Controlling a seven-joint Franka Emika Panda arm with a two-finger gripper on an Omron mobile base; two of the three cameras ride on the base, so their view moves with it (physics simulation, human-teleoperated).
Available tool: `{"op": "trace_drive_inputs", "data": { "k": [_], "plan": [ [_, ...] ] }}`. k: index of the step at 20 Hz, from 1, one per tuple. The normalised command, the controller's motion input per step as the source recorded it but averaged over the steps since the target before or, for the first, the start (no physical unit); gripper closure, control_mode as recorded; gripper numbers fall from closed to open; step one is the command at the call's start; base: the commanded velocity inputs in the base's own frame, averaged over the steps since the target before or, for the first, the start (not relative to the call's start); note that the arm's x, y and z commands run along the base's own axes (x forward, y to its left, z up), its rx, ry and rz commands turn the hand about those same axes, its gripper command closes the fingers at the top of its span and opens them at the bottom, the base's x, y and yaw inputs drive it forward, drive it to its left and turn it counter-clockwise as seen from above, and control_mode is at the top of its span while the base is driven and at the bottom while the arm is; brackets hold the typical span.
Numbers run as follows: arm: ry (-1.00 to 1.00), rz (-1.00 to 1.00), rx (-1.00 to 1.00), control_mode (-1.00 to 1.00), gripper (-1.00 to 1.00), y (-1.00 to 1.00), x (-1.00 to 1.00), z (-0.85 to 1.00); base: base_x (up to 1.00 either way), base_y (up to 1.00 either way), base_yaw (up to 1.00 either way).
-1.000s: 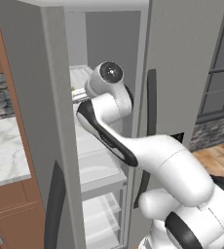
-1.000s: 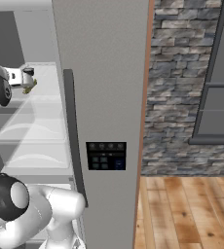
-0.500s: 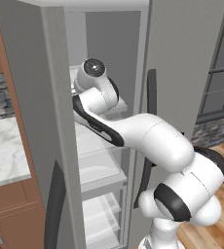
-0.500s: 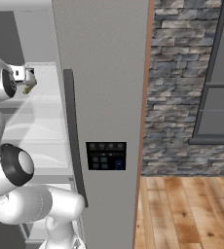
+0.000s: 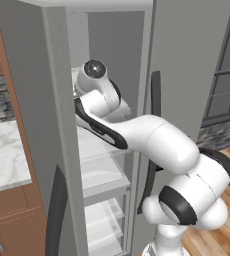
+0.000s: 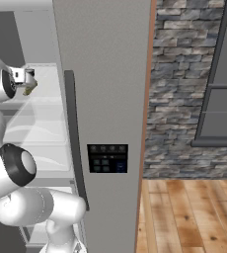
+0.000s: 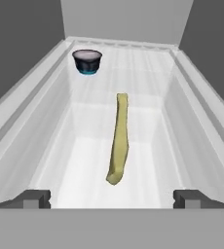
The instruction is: Pick the egg and butter from the fridge and place them by the bowl for mixing.
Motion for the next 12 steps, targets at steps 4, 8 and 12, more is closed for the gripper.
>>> {"op": "trace_drive_inputs", "data": {
  "k": [4,8,12],
  "plan": [
    [0.00,0.00,0.08,-1.00,-1.00,-0.01,0.00,-0.22,0.00,0.00,0.00],
    [0.00,0.00,0.01,-1.00,-1.00,-0.04,0.06,-0.05,0.00,0.00,0.00],
    [0.00,0.00,0.00,-1.00,-1.00,0.00,0.19,0.00,0.00,0.00,0.00]
  ]
}}
